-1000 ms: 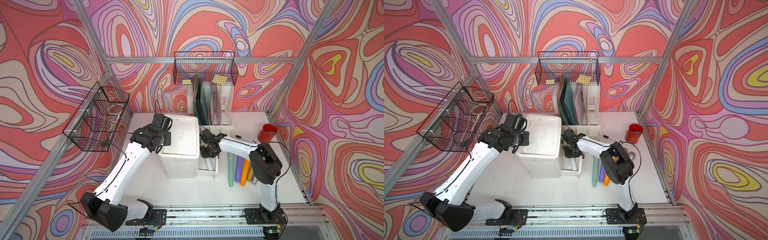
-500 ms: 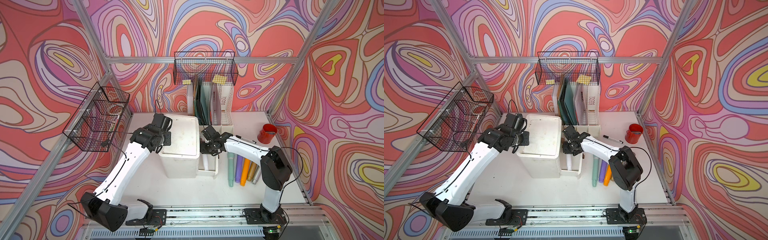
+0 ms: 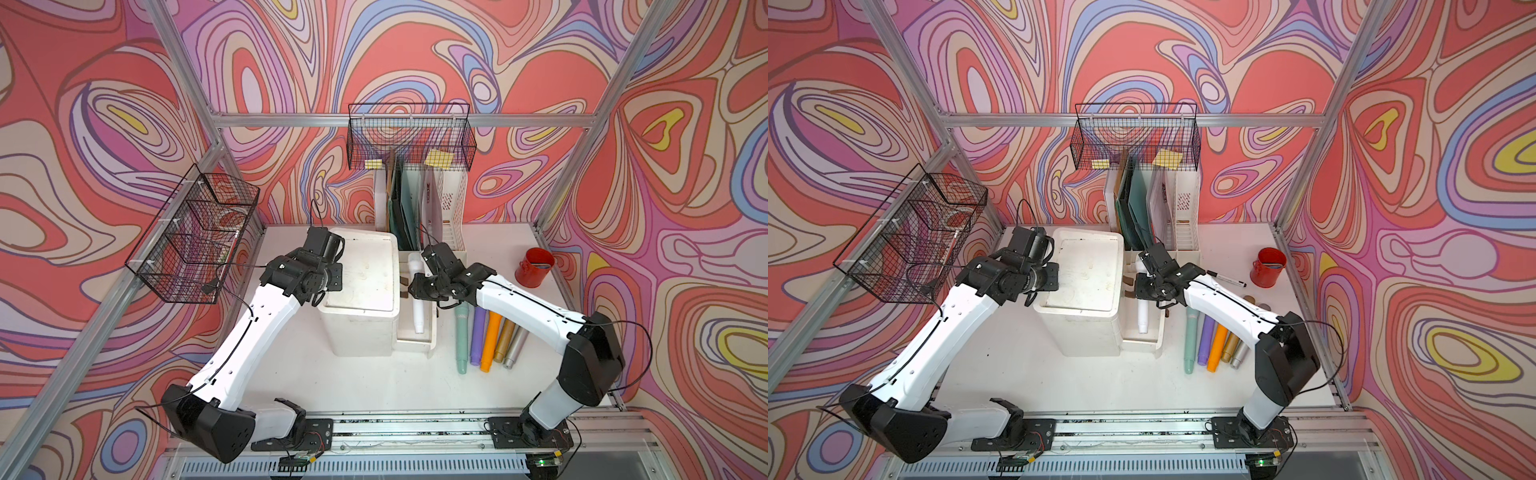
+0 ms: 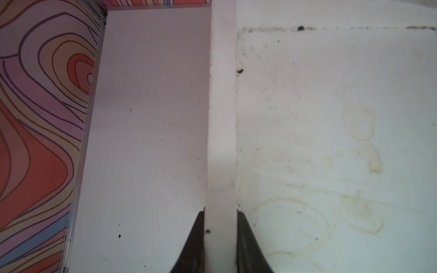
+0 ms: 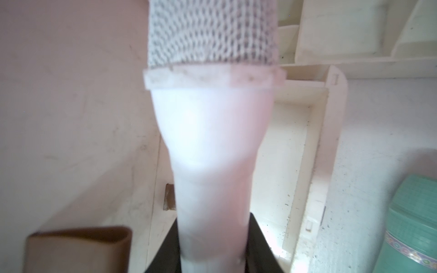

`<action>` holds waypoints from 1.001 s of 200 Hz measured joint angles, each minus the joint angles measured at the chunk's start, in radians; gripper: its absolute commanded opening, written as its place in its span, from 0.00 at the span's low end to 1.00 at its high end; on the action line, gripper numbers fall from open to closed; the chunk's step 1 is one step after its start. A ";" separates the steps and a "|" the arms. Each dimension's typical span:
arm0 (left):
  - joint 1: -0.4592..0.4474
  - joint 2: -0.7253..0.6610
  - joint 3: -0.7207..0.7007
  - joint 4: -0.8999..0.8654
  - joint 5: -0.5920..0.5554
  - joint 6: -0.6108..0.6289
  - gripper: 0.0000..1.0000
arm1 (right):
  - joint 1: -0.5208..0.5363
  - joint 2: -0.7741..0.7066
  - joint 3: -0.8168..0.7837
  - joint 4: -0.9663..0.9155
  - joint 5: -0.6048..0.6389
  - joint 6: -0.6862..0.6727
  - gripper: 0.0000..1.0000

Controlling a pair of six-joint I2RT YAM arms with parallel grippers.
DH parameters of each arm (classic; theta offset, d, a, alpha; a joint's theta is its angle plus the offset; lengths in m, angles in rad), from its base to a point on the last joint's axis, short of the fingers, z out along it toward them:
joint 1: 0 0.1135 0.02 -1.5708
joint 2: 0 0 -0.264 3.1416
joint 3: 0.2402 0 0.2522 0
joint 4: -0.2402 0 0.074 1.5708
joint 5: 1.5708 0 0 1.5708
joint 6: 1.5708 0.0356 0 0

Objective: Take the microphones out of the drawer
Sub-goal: Pick up the microphone from the drawer, then place the microphone at the center of the board.

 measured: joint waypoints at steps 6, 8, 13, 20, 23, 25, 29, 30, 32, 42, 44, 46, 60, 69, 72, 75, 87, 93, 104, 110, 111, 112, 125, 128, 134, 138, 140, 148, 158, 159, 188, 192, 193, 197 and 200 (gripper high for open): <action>0.000 0.000 0.000 0.000 0.000 0.000 0.00 | -0.004 -0.014 -0.007 -0.001 0.007 0.000 0.00; 0.000 0.000 0.000 0.000 0.000 0.000 0.00 | -0.006 -0.018 -0.009 -0.001 0.009 0.000 0.00; 0.000 0.000 0.000 0.000 0.000 0.000 0.00 | -0.010 -0.031 -0.016 -0.001 0.015 0.000 0.00; 0.000 0.000 0.000 0.000 0.001 0.000 0.00 | -0.016 -0.047 -0.027 -0.003 0.025 0.000 0.00; 0.000 0.000 0.000 0.000 0.001 0.000 0.00 | -0.019 -0.055 -0.032 -0.004 0.031 0.000 0.00; 0.000 0.000 0.000 0.000 0.000 0.000 0.00 | -0.021 -0.060 -0.036 -0.005 0.033 0.000 0.00; 0.000 0.000 0.000 0.000 0.001 0.000 0.00 | -0.024 -0.069 -0.043 -0.007 0.040 -0.001 0.00; 0.000 0.000 0.000 0.000 0.001 0.000 0.00 | -0.025 -0.071 -0.045 -0.008 0.041 0.000 0.00; 0.000 0.000 0.000 0.000 0.001 0.000 0.00 | -0.027 -0.076 -0.050 -0.009 0.043 0.000 0.00; 0.000 0.000 0.000 0.000 0.001 0.000 0.00 | -0.039 -0.101 -0.071 -0.016 0.059 -0.001 0.00; 0.000 0.000 0.000 0.000 0.001 0.000 0.00 | -0.041 -0.106 -0.076 -0.019 0.061 -0.001 0.00; 0.000 0.000 0.000 0.000 0.001 0.000 0.00 | -0.043 -0.110 -0.079 -0.020 0.063 0.000 0.00; 0.000 0.000 0.000 0.000 0.002 0.000 0.00 | -0.063 -0.146 -0.119 -0.032 0.079 0.000 0.00; 0.000 0.000 0.000 0.000 0.002 0.000 0.00 | -0.074 -0.166 -0.145 -0.039 0.085 0.000 0.00; 0.000 0.000 0.000 0.000 0.002 0.000 0.00 | -0.077 -0.171 -0.152 -0.042 0.086 0.000 0.00; 0.000 0.000 0.000 0.000 0.002 0.000 0.00 | -0.081 -0.176 -0.161 -0.045 0.087 0.000 0.00; 0.000 0.000 0.000 0.000 0.002 0.000 0.00 | -0.093 -0.191 -0.191 -0.052 0.090 0.000 0.00; 0.000 0.000 0.000 0.000 0.002 0.000 0.00 | -0.095 -0.193 -0.205 -0.053 0.090 0.000 0.00; 0.000 0.000 0.000 0.000 0.002 0.000 0.00 | -0.096 -0.193 -0.230 -0.055 0.087 0.001 0.00; 0.000 0.000 0.000 0.000 0.002 0.000 0.00 | -0.096 -0.193 -0.244 -0.055 0.086 0.002 0.00; 0.000 0.000 0.000 0.000 0.002 0.000 0.00 | -0.096 -0.193 -0.248 -0.055 0.085 0.002 0.00; 0.000 0.000 0.000 0.000 0.002 0.000 0.00 | -0.096 -0.193 -0.250 -0.055 0.085 0.002 0.00; 0.000 0.000 0.000 0.000 0.002 0.000 0.00 | -0.096 -0.192 -0.281 -0.056 0.080 0.003 0.00; 0.000 0.000 0.000 0.000 0.002 0.000 0.00 | -0.096 -0.191 -0.287 -0.056 0.079 0.004 0.00; 0.000 0.000 0.000 0.000 0.002 0.000 0.00 | -0.096 -0.189 -0.300 -0.056 0.078 0.004 0.00; 0.000 0.000 0.000 0.000 0.002 0.000 0.00 | -0.096 -0.188 -0.306 -0.056 0.078 0.004 0.00; 0.000 0.000 0.000 0.000 0.002 0.000 0.00 | -0.096 -0.186 -0.310 -0.056 0.078 0.004 0.00; 0.000 0.000 0.000 0.000 0.002 0.000 0.00 | -0.096 -0.178 -0.319 -0.055 0.076 0.004 0.00; 0.000 0.000 0.000 0.000 0.002 0.000 0.00 | -0.096 -0.163 -0.327 -0.052 0.074 0.004 0.00; 0.000 0.000 0.000 0.000 0.002 0.000 0.00 | -0.096 -0.162 -0.328 -0.052 0.074 0.004 0.00; 0.000 0.000 0.000 0.000 0.002 0.000 0.00 | -0.096 -0.106 -0.347 -0.034 0.066 0.004 0.00; 0.000 0.000 0.000 0.000 0.002 0.000 0.00 | -0.096 -0.099 -0.349 -0.031 0.064 0.004 0.00; 0.000 0.000 0.000 0.000 0.002 0.000 0.00 | -0.096 -0.096 -0.350 -0.030 0.064 0.004 0.00; 0.000 0.000 0.000 0.000 0.002 0.000 0.00 | -0.096 -0.090 -0.352 -0.027 0.063 0.004 0.00; 0.000 0.000 0.000 0.000 0.002 0.000 0.00 | -0.096 -0.084 -0.353 -0.026 0.063 0.004 0.00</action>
